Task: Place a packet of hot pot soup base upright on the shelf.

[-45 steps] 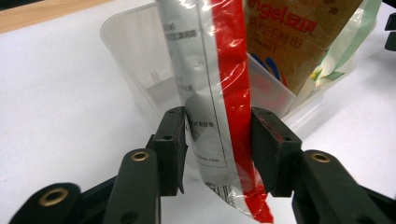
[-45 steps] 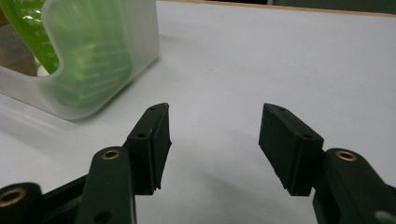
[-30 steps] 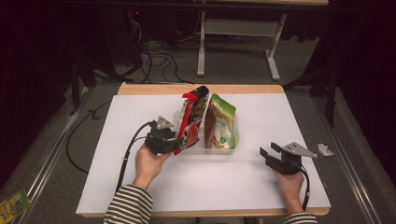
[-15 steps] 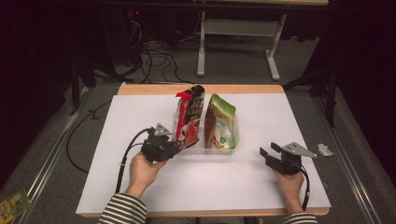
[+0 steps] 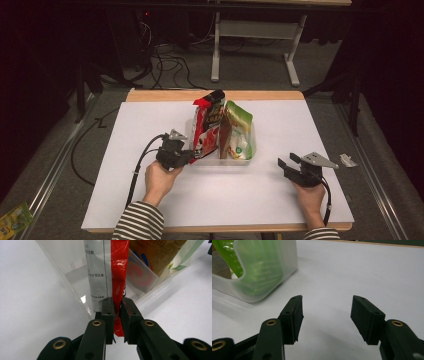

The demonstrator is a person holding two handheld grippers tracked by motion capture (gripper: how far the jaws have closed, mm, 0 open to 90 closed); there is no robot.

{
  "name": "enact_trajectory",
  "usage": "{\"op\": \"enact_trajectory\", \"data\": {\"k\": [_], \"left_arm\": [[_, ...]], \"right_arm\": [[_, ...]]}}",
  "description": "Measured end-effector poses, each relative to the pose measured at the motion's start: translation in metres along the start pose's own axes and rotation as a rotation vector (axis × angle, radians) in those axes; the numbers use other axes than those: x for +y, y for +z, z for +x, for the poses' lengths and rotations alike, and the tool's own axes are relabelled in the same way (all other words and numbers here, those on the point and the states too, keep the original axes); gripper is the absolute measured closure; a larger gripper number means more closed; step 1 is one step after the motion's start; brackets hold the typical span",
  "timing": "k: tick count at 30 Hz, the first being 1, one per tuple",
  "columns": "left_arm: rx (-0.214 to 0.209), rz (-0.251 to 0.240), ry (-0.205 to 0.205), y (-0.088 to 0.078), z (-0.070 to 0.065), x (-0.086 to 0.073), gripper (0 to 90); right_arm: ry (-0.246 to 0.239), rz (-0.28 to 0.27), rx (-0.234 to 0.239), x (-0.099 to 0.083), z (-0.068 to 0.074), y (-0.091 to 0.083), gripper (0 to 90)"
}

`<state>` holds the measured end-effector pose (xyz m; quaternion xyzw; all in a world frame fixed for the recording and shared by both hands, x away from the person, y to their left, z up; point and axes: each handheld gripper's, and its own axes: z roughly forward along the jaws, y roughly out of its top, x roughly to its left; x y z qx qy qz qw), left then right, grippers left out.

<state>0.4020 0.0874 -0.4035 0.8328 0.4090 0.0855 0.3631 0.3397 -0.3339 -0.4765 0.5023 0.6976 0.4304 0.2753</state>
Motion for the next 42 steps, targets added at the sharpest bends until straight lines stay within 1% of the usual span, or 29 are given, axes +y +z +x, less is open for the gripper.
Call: {"op": "enact_trajectory", "data": {"k": [2,5,7,12,15,18,21,23,25,27,29,31,33,36,39,40,42], "left_arm": [[0.009,0.016,0.001,0.002,0.002,0.0,81.3],[0.011,0.023,-0.007,0.004,0.004,0.001,81.3],[0.018,0.027,-0.005,0.004,0.005,0.001,81.3],[0.027,0.049,-0.016,0.007,0.009,0.001,81.4],[0.034,0.069,-0.003,0.009,0.008,0.0,80.9],[0.028,0.078,-0.005,0.01,0.009,0.0,81.2],[0.029,0.075,-0.003,0.009,0.009,0.0,81.5],[0.033,0.059,0.004,0.008,0.007,-0.001,80.4],[0.031,0.031,0.005,0.004,0.005,-0.001,75.9],[0.027,-0.02,-0.005,-0.002,0.004,0.0,74.3],[0.035,-0.065,-0.016,-0.008,0.005,0.002,72.0],[0.043,-0.093,-0.019,-0.013,0.007,0.004,71.0],[0.06,-0.106,-0.019,-0.015,0.008,0.006,68.2],[0.071,-0.113,-0.026,-0.013,0.011,0.011,62.9],[0.067,-0.134,-0.04,-0.01,0.014,0.016,59.3],[0.072,-0.139,-0.042,-0.01,0.015,0.017,57.6],[0.069,-0.153,-0.045,-0.008,0.017,0.02,56.4]], "right_arm": [[-0.001,0.001,0.001,0.0,0.0,0.0,43.4],[-0.001,0.001,0.0,0.0,0.0,0.0,43.4],[-0.001,0.001,0.0,0.0,0.0,0.0,43.4],[-0.007,0.002,-0.001,0.0,0.001,0.001,43.4],[-0.008,0.002,-0.001,0.0,0.001,0.001,43.4],[-0.01,0.004,-0.001,0.0,0.001,0.001,43.4],[-0.01,0.007,-0.003,0.0,0.001,0.001,43.4],[-0.01,0.004,-0.002,0.0,0.001,0.001,43.4],[-0.006,0.004,-0.002,0.0,0.001,0.001,43.4],[-0.007,0.004,-0.002,0.0,0.001,0.001,43.4],[-0.006,0.004,-0.002,0.0,0.001,0.001,43.3],[-0.006,0.003,-0.002,0.0,0.001,0.0,43.4],[-0.006,0.003,-0.001,0.0,0.001,0.001,43.3],[-0.007,0.003,-0.002,0.0,0.001,0.0,43.3],[-0.004,0.002,-0.002,0.0,0.001,0.0,43.2],[-0.004,0.002,-0.001,0.0,0.001,0.0,43.2],[-0.006,0.001,0.0,0.0,0.001,0.0,43.2]]}}
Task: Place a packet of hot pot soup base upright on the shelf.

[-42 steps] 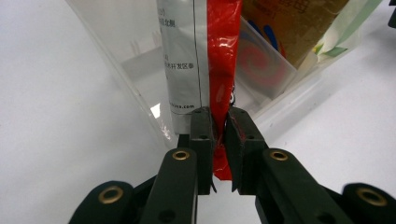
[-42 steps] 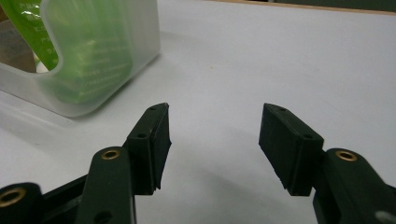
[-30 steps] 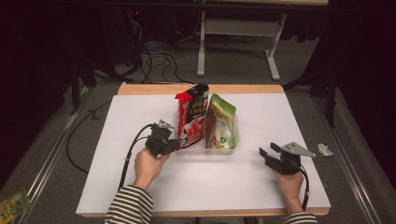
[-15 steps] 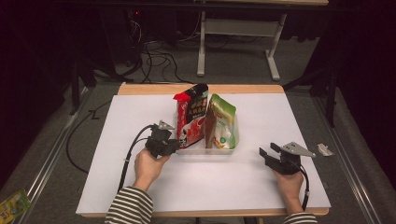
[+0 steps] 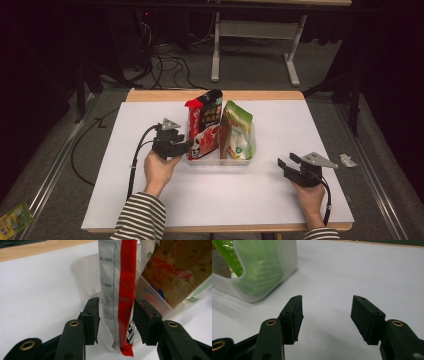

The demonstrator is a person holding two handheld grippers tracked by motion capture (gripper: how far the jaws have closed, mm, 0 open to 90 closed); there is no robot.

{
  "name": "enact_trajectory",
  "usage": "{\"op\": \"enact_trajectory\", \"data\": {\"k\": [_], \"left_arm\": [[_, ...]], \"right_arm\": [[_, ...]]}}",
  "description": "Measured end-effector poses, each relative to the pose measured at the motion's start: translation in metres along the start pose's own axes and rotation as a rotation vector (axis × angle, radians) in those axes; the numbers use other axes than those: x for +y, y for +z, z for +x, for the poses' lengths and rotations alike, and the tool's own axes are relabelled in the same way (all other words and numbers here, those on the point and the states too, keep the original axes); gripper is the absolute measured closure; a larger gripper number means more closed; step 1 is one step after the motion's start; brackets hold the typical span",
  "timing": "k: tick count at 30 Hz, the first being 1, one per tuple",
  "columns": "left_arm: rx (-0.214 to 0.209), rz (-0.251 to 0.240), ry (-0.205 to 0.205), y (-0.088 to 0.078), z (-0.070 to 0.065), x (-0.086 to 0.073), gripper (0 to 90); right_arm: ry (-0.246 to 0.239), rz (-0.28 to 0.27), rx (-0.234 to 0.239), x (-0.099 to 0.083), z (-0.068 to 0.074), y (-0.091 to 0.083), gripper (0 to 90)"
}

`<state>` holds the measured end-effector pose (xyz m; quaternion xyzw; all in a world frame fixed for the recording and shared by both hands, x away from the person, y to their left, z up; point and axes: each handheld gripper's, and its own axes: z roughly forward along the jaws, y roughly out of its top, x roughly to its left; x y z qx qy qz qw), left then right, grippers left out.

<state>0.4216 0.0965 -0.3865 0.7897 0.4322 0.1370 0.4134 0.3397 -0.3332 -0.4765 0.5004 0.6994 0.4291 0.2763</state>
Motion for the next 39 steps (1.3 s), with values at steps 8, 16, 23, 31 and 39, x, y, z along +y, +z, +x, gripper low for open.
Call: {"op": "enact_trajectory", "data": {"k": [8,16,23,31,39], "left_arm": [[-0.01,-0.014,0.001,0.005,0.001,0.008,61.8],[-0.012,-0.002,0.014,0.002,0.001,0.005,68.3],[0.006,-0.003,0.02,0.0,-0.003,-0.005,70.6],[0.019,0.002,0.044,-0.002,-0.008,-0.013,72.3],[0.027,0.023,0.071,-0.002,-0.013,-0.016,78.3]], "right_arm": [[0.001,0.0,-0.001,0.0,0.0,0.0,43.2],[-0.003,-0.001,-0.001,0.0,0.0,0.0,43.2],[0.002,0.001,0.0,0.0,0.0,0.0,43.1],[0.001,0.0,0.001,0.0,0.0,0.0,43.1],[0.003,0.001,0.001,0.0,0.0,0.0,43.2]]}}
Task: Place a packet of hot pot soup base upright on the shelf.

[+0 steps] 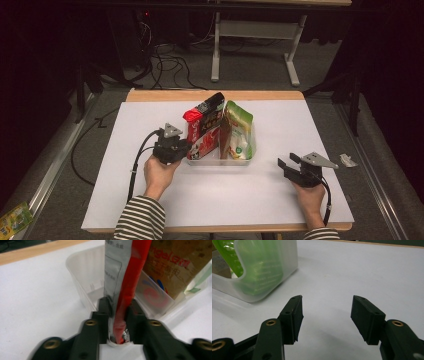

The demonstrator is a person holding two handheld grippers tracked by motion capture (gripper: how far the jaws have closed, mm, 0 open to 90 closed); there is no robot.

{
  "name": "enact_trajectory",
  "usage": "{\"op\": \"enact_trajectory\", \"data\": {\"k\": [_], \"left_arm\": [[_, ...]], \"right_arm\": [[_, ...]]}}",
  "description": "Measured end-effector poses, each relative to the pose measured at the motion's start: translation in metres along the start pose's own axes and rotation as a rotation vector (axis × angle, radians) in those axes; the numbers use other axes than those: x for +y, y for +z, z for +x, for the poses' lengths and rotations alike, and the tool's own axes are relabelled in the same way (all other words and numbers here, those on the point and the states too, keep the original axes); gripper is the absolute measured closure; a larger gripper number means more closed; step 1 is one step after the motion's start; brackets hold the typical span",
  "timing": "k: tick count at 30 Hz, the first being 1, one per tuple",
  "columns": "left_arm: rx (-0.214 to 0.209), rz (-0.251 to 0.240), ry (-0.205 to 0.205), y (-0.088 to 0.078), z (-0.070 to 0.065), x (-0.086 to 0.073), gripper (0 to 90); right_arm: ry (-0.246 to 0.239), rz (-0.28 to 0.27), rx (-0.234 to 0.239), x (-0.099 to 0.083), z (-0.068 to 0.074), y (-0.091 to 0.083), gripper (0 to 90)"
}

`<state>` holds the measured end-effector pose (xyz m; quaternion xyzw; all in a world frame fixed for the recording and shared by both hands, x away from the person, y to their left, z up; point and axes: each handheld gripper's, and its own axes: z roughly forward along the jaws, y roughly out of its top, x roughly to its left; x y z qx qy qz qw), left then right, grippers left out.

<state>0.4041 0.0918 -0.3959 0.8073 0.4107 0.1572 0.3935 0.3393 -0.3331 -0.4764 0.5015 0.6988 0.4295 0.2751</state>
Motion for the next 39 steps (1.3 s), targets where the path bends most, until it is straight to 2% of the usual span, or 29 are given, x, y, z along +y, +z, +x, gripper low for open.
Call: {"op": "enact_trajectory", "data": {"k": [9,11,16,18,20,25,35,39], "left_arm": [[-0.01,0.005,0.01,0.0,0.0,-0.004,78.9],[-0.029,-0.002,0.001,-0.001,0.001,-0.005,75.7],[-0.033,-0.015,0.012,-0.004,0.0,-0.006,70.8],[-0.025,-0.035,0.012,-0.007,0.0,-0.007,68.8],[-0.027,-0.06,-0.005,-0.011,0.003,-0.008,66.8],[-0.028,-0.097,-0.001,-0.02,0.007,-0.01,62.0],[-0.01,-0.134,0.006,-0.032,0.013,-0.017,54.0],[-0.001,-0.153,-0.006,-0.039,0.017,-0.021,51.4]], "right_arm": [[-0.007,-0.002,0.0,0.0,0.0,0.0,43.1],[-0.004,-0.002,0.001,0.0,0.0,0.0,43.1],[-0.001,-0.001,0.001,0.0,0.0,0.0,43.1],[0.0,-0.001,0.001,0.0,0.0,0.0,43.1],[0.003,-0.001,0.0,0.0,-0.001,0.0,43.1],[-0.001,-0.001,0.0,0.0,0.0,0.0,43.2],[-0.001,0.0,-0.001,0.0,0.0,0.0,43.2],[-0.001,0.0,-0.001,0.0,0.0,0.001,43.2]]}}
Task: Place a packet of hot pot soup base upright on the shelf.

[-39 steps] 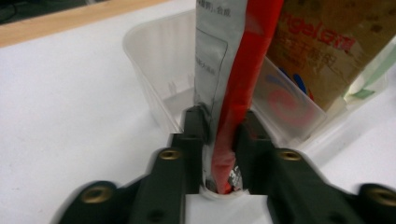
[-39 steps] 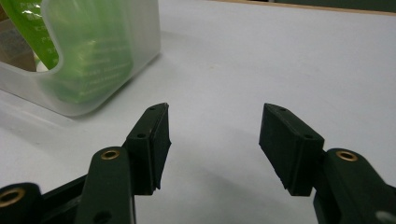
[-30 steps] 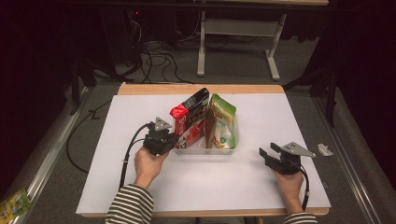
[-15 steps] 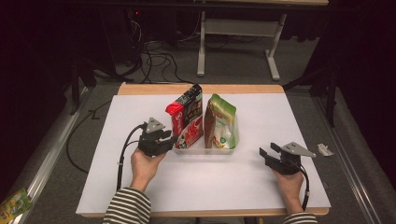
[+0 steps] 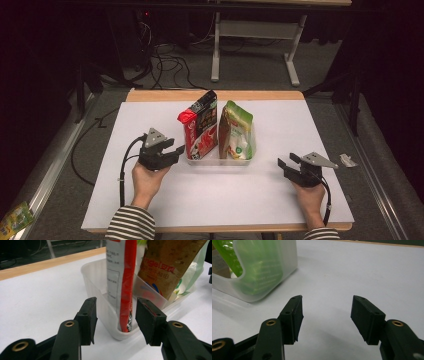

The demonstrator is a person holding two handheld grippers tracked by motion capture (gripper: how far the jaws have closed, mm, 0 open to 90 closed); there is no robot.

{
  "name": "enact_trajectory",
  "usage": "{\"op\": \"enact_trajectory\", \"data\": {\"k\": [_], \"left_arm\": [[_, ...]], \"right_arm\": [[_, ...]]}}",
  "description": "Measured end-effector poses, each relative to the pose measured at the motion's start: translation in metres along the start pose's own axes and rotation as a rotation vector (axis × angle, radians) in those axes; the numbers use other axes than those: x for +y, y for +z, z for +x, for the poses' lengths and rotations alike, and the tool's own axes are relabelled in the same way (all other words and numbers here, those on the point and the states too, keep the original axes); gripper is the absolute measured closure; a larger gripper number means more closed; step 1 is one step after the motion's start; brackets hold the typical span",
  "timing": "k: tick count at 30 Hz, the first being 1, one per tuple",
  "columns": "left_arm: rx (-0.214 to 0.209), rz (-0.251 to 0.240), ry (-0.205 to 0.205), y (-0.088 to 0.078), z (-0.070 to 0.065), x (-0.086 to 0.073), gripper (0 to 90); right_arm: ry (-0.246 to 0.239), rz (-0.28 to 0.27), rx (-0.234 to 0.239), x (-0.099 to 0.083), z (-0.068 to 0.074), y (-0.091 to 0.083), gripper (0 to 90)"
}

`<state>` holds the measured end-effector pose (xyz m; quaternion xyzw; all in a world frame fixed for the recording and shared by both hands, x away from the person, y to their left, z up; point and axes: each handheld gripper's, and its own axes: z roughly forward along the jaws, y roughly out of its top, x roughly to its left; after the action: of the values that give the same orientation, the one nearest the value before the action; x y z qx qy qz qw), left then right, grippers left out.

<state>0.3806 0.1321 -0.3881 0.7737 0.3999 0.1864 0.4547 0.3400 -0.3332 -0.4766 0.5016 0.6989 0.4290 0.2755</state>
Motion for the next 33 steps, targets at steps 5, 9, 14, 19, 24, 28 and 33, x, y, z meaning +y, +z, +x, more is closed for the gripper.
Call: {"op": "enact_trajectory", "data": {"k": [5,9,14,19,24,28,33], "left_arm": [[0.01,-0.018,-0.016,-0.009,0.005,-0.003,48.7],[0.022,-0.025,-0.019,-0.014,0.008,-0.008,47.7],[0.043,-0.032,-0.032,-0.021,0.013,-0.017,46.7],[0.069,-0.034,-0.052,-0.024,0.019,-0.028,46.1],[0.09,-0.032,-0.057,-0.025,0.022,-0.041,46.9],[0.11,-0.027,-0.07,-0.022,0.026,-0.053,46.8],[0.121,0.002,-0.089,-0.014,0.03,-0.066,46.8]], "right_arm": [[0.0,0.001,-0.001,0.0,0.0,0.0,43.2],[0.002,0.002,-0.001,0.0,0.0,0.0,43.2],[0.001,0.002,-0.001,0.0,0.0,0.0,43.2],[-0.001,-0.001,0.0,0.0,0.0,0.0,43.2],[0.001,0.001,-0.001,0.0,0.0,0.0,43.2],[-0.003,0.003,-0.002,0.0,0.0,0.0,43.2],[-0.001,0.007,-0.003,0.0,0.0,0.001,43.2]]}}
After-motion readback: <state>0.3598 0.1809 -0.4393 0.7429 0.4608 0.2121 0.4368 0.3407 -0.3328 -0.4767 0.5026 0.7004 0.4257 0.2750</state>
